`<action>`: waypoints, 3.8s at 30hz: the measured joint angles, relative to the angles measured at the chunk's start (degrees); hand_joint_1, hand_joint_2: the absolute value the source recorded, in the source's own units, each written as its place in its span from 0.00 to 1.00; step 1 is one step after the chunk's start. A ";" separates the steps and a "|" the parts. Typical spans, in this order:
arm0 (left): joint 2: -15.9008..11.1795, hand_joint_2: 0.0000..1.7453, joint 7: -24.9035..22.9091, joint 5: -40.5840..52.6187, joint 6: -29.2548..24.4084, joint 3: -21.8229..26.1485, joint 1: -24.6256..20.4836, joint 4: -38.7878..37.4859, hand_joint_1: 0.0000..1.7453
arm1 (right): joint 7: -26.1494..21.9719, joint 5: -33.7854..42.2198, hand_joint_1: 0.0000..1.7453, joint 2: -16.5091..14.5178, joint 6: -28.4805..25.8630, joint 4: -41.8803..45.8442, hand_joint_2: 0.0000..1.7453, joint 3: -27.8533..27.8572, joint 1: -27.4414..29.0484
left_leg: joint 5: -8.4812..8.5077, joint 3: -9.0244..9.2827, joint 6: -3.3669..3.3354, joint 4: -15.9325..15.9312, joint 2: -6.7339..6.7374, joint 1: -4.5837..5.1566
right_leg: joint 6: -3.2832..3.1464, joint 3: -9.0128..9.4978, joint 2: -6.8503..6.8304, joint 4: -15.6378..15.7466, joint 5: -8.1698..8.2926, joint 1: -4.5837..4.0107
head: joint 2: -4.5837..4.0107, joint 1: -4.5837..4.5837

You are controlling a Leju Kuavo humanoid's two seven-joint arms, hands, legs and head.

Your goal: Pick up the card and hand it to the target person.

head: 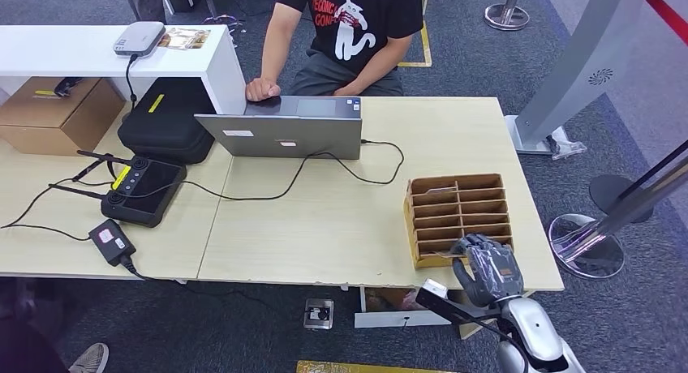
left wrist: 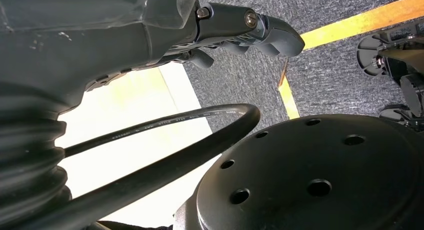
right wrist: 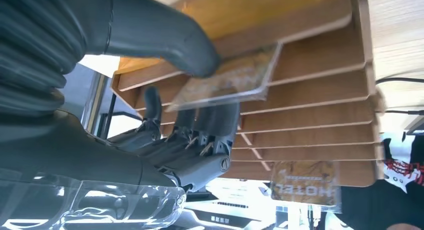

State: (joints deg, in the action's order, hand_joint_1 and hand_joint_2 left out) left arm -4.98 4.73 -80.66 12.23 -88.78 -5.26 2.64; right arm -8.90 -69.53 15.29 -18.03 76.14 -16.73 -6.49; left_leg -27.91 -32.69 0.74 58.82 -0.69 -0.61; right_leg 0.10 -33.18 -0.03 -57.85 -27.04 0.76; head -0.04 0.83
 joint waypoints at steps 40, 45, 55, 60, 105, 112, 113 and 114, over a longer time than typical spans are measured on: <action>0.00 1.00 0.27 3.14 -0.40 0.00 -0.33 0.00 0.00 | -6.71 5.97 0.86 -1.47 -17.96 10.03 1.00 3.26 -0.32 | 0.03 0.02 0.00 0.00 0.05 0.00 | -0.03 0.02 0.06 -0.01 0.06 0.00 | 0.00 -0.01; 0.00 1.00 0.63 3.13 -0.26 0.00 -0.33 0.00 0.00 | -7.79 6.67 0.83 -1.47 -18.50 9.84 1.00 3.25 -5.26 | 0.03 0.01 0.00 0.00 0.04 0.00 | -0.02 0.02 0.06 -0.01 0.07 0.00 | 0.00 0.00; -0.02 1.00 0.76 5.29 -0.23 0.00 -0.64 0.00 0.00 | -7.89 8.81 0.87 -2.09 -14.64 3.60 1.00 0.18 -18.74 | 0.09 -0.01 0.01 0.00 0.03 0.00 | -0.07 0.02 0.04 -0.05 0.13 0.00 | 0.00 0.00; -0.04 1.00 0.76 5.85 -0.23 0.00 -0.81 0.00 0.00 | -8.44 10.98 0.86 -3.69 -13.58 -3.42 1.00 -1.98 -26.18 | 0.13 -0.01 0.06 0.00 0.02 0.00 | -0.07 0.02 0.03 -0.07 0.14 0.00 | 0.00 0.01; 0.15 1.00 0.91 -0.32 0.12 0.00 0.14 -0.15 0.00 | -13.58 30.14 0.00 -12.15 7.67 -26.65 1.00 -8.15 -42.45 | 0.16 0.01 0.12 0.04 -0.03 0.00 | -0.07 -0.04 0.01 -0.05 0.14 0.00 | 0.00 -0.01; 0.40 1.00 1.11 -2.06 0.25 0.00 0.56 -0.60 0.00 | -15.18 46.23 0.00 -4.02 20.62 -10.00 0.00 -3.46 -33.89 | 0.13 -0.03 0.07 0.05 -0.11 0.00 | -0.06 -0.03 -0.04 0.01 0.13 0.00 | 0.00 0.00; 0.46 1.00 1.11 -2.23 0.24 0.00 0.62 -0.64 0.00 | -15.38 48.43 0.00 -3.13 22.22 -8.07 0.00 -2.21 -32.16 | 0.12 -0.03 0.06 0.05 -0.11 0.01 | -0.06 -0.03 -0.05 0.02 0.13 0.01 | 0.00 0.00; 0.51 1.00 1.13 -2.40 0.23 0.00 0.68 -0.71 0.00 | -15.65 50.35 0.00 -2.27 23.60 -6.36 0.00 -0.89 -30.44 | 0.11 -0.03 0.05 0.05 -0.11 0.01 | -0.06 -0.04 -0.05 0.02 0.13 0.01 | 0.00 -0.01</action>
State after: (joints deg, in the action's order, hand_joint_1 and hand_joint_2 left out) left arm -4.47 5.86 -83.06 12.46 -88.78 -4.58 1.94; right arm -24.55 -19.17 13.02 5.57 69.77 -17.62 -36.93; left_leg -27.80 -32.72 0.79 58.87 -0.81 -0.60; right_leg 0.04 -33.22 -0.08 -57.83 -26.92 0.76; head -0.04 0.83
